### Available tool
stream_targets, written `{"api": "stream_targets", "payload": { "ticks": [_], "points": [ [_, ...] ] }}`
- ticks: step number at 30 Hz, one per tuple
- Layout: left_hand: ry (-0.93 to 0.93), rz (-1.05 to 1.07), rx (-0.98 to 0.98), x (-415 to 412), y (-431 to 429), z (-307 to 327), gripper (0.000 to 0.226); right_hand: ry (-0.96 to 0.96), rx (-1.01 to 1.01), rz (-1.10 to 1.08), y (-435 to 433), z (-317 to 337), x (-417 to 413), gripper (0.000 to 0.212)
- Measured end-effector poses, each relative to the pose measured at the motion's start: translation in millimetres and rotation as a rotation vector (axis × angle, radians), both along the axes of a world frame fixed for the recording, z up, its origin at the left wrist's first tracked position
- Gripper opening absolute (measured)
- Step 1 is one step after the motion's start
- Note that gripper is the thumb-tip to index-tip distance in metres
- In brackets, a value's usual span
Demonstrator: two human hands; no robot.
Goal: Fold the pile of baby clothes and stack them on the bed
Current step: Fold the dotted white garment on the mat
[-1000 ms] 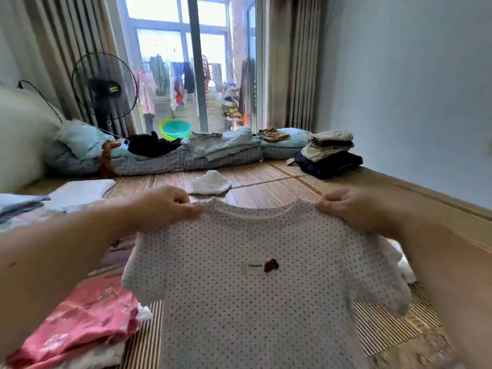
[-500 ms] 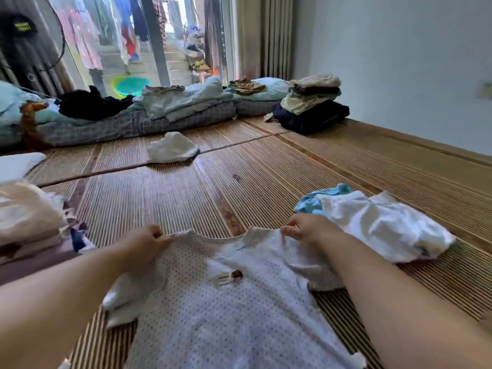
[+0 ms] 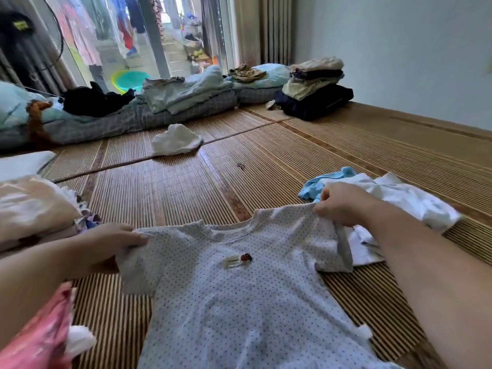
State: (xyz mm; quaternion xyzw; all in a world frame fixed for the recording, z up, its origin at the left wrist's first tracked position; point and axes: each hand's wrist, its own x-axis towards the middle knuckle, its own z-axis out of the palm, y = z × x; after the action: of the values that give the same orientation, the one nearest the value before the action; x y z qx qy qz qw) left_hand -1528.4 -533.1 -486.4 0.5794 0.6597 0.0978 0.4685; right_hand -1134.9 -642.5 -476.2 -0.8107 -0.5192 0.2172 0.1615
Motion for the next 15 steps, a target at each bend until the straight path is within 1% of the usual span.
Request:
{"api": "stream_targets", "payload": {
  "ticks": [2,5,7,9,10,11,13,14,15],
  "points": [
    [-0.040,-0.026,-0.007,17,-4,13,0.025,0.168,0.049,-0.038,2,4,-11,0.011],
    [-0.139,-0.074,-0.067,57,-17,23,0.028,0.457,0.078,-0.027,10,7,-39,0.012],
    [-0.254,-0.142,-0.192,85,-27,23,0.037,0.552,0.037,0.022,14,6,-59,0.007],
    [-0.267,-0.233,-0.296,105,-34,18,0.042,0.623,-0.060,0.092,17,2,-69,0.011],
    [-0.246,-0.251,-0.302,110,-33,13,0.041,0.659,-0.099,0.107,18,-2,-69,0.016],
    [-0.212,-0.246,-0.266,114,-30,8,0.037,0.676,-0.108,0.093,19,-5,-66,0.018],
    [-0.071,-0.207,-0.052,115,-20,-4,0.029,0.632,-0.035,0.011,23,-12,-54,0.015],
    [0.041,-0.193,0.080,113,-14,-11,0.024,0.560,0.012,-0.030,26,-17,-47,0.013],
    [0.134,-0.173,0.184,110,-9,-17,0.020,0.471,0.034,-0.053,29,-23,-42,0.016]
  ]
}}
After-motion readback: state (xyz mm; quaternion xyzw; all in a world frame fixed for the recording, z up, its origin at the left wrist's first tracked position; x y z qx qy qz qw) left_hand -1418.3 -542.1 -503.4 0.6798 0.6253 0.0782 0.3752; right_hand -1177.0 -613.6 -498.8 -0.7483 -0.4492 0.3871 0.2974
